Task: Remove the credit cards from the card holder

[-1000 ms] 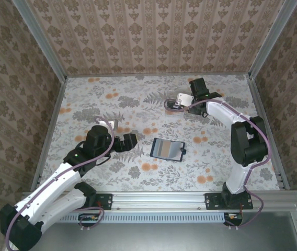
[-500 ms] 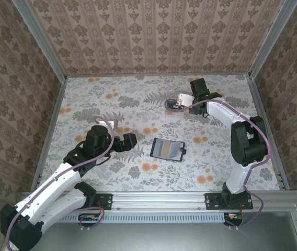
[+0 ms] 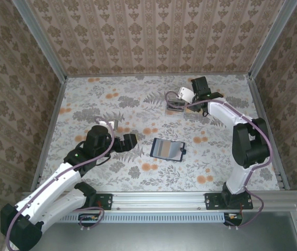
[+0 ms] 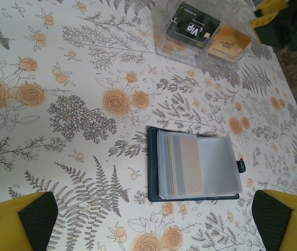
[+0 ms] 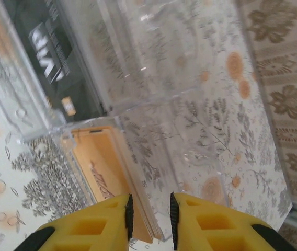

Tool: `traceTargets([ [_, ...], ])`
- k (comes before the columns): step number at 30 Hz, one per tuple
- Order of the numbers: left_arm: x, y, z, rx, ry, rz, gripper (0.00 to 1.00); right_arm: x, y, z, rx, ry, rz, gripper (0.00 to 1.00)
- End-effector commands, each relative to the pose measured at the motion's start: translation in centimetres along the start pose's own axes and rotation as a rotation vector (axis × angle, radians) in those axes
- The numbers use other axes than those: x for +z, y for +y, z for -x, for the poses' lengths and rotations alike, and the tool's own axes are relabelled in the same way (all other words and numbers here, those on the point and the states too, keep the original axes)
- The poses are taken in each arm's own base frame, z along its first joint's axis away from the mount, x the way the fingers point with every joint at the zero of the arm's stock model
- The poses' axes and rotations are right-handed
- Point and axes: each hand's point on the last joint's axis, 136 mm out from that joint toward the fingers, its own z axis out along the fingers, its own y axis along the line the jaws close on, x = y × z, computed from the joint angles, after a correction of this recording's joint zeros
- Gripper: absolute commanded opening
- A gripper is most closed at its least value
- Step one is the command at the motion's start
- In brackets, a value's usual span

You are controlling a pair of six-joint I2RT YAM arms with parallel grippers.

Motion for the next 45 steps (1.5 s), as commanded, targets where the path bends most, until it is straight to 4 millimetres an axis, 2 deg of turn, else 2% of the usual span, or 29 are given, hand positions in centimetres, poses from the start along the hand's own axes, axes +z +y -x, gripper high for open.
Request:
traceTargets([
  [1,0.6,0.1,-0.2,-0.004,0.015,-0.011,1.00,-5.0,-2.7,2.7,0.293,-0.162,-0.080,0.28],
  [5,1.5,-0.1,-0.6,-0.015,0.055,-0.033,1.00,-8.9,-1.5,3.6,0.603,-0.255,-0.013,0.27],
  [8,2.3,-0.3,-0.9,-0.029,0.090,-0.051,0.99,-10.7,1.0,3.3,0.800,-0.273,0.078,0.25],
  [9,2.6,-0.5,-1.0,-0.033,0.102,-0.059,0.98,-12.3,1.6,3.4,0.854,-0.300,0.108,0.25],
  [14,4.3,-0.8,-1.4,-0.057,0.150,-0.085,0.92,-14.3,7.9,2.3,1.040,-0.248,0.247,0.20],
  [17,5.4,-1.0,-1.6,-0.068,0.175,-0.096,0.90,-14.6,11.9,1.2,1.113,-0.179,0.301,0.20],
  [19,6.0,-1.2,-1.8,-0.066,0.193,-0.097,0.90,-14.4,15.0,0.5,1.123,-0.129,0.342,0.20],
  [22,6.8,-1.6,-2.0,-0.047,0.211,-0.094,0.89,-13.8,18.8,0.2,1.132,-0.083,0.395,0.20],
  [27,8.3,-2.6,-3.1,-0.020,0.245,-0.091,0.87,-12.0,22.7,-0.1,1.125,-0.005,0.443,0.19],
  [32,9.4,-3.4,-4.4,-0.001,0.280,-0.089,0.86,-11.2,23.5,0.7,1.101,0.008,0.450,0.19],
  [35,10.1,-3.9,-4.9,-0.007,0.297,-0.102,0.85,-10.3,24.2,0.2,1.085,0.061,0.441,0.18],
  [39,10.9,-4.9,-5.5,-0.017,0.324,-0.140,0.82,-9.2,25.1,-1.9,1.059,0.135,0.402,0.18],
  [42,11.5,-5.4,-5.9,-0.027,0.342,-0.164,0.74,-8.4,25.7,-3.4,1.055,0.163,0.376,0.17],
  [45,12.0,-5.7,-6.3,-0.031,0.361,-0.174,0.70,-7.6,26.4,-4.4,1.046,0.200,0.363,0.17],
])
